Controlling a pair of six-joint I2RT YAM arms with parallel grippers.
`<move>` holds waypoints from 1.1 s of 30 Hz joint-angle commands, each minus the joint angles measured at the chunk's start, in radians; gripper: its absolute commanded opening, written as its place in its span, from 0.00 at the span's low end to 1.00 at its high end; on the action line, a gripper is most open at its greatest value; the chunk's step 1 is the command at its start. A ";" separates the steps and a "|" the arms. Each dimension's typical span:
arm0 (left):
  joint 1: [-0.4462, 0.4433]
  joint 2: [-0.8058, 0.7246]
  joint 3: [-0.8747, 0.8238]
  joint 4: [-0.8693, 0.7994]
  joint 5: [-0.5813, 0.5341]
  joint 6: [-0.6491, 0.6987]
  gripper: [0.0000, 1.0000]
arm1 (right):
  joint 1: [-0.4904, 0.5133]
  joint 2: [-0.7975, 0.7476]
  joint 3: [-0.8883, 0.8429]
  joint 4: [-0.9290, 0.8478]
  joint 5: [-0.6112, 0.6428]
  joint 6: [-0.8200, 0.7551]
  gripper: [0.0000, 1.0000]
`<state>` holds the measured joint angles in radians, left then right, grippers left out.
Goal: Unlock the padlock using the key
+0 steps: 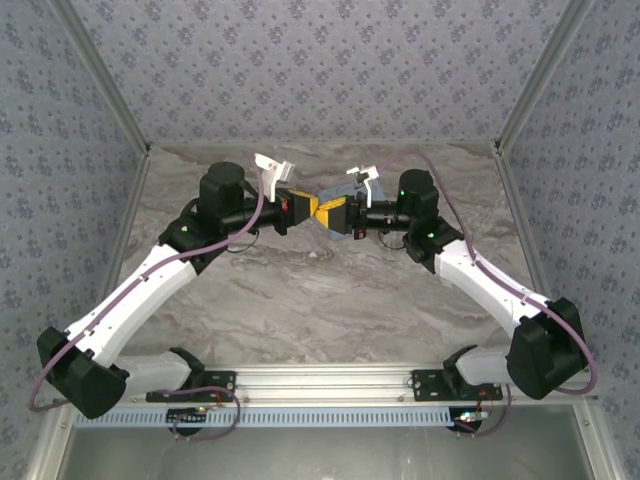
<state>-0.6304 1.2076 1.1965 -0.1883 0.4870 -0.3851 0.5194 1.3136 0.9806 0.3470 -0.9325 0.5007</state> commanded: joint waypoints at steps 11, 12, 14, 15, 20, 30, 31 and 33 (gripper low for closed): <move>0.003 0.019 0.039 0.005 0.016 0.015 0.07 | 0.007 -0.010 0.030 -0.052 -0.001 -0.038 0.00; 0.003 0.020 0.043 0.000 0.015 0.017 0.19 | 0.007 -0.015 0.027 -0.064 0.006 -0.044 0.00; 0.007 0.020 0.047 -0.004 -0.003 0.017 0.34 | 0.004 -0.023 0.025 -0.094 0.029 -0.053 0.00; 0.011 0.017 0.046 -0.005 -0.014 0.015 0.39 | -0.003 -0.028 0.021 -0.108 0.041 -0.053 0.00; 0.042 0.003 0.021 0.007 -0.095 -0.030 0.65 | -0.055 -0.075 -0.041 -0.136 0.130 -0.023 0.00; 0.113 0.138 -0.068 0.055 -0.270 -0.250 0.92 | -0.235 -0.220 -0.200 -0.247 0.346 0.066 0.00; 0.114 0.174 -0.062 0.059 -0.265 -0.257 0.92 | -0.243 -0.238 -0.209 -0.267 0.369 0.065 0.00; 0.113 0.252 -0.035 0.062 -0.236 -0.271 0.92 | -0.253 -0.269 -0.219 -0.313 0.413 0.054 0.00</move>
<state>-0.5167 1.3907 1.1492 -0.1493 0.2501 -0.5953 0.2775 1.0966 0.7715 0.1051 -0.6086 0.5449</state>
